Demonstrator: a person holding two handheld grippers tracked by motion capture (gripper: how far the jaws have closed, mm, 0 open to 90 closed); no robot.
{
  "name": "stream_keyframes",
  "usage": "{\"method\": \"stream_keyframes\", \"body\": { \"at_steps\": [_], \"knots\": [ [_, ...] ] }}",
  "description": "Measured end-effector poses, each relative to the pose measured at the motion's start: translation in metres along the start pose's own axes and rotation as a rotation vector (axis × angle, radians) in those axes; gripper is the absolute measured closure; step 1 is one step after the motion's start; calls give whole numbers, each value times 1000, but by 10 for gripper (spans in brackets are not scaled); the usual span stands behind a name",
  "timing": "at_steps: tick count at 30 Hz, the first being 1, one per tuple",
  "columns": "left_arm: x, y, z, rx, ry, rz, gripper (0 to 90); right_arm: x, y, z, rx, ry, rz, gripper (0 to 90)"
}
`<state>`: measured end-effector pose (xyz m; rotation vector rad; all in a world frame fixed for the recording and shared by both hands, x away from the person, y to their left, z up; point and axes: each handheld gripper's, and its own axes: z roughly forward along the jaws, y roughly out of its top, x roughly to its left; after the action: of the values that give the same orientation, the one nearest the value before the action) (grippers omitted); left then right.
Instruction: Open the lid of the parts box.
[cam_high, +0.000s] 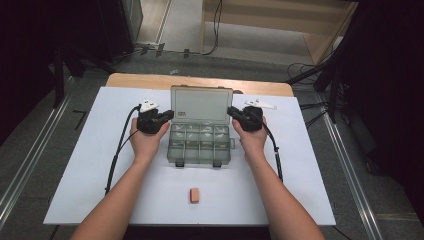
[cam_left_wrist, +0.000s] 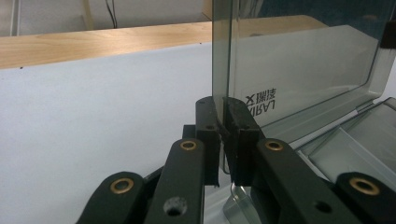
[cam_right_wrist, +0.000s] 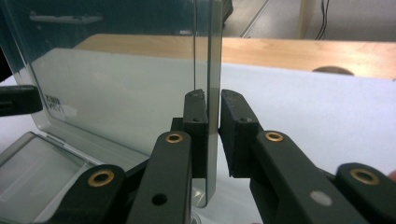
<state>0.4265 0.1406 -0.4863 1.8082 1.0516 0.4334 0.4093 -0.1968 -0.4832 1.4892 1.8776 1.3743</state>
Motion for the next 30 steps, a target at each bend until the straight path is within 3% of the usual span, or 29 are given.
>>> {"method": "stream_keyframes", "body": {
  "at_steps": [14, 28, 30],
  "knots": [
    [6, 1, 4, 11, -30, -61, 847, -1, -12, 5, 15, 6, 38, 780],
    [14, 7, 8, 64, -80, -141, 841, -4, -12, 8, 31, 19, 82, 791],
    [16, 7, 8, 69, -90, -151, 840, -6, -13, 8, 33, 28, 112, 794]
  ]
}}
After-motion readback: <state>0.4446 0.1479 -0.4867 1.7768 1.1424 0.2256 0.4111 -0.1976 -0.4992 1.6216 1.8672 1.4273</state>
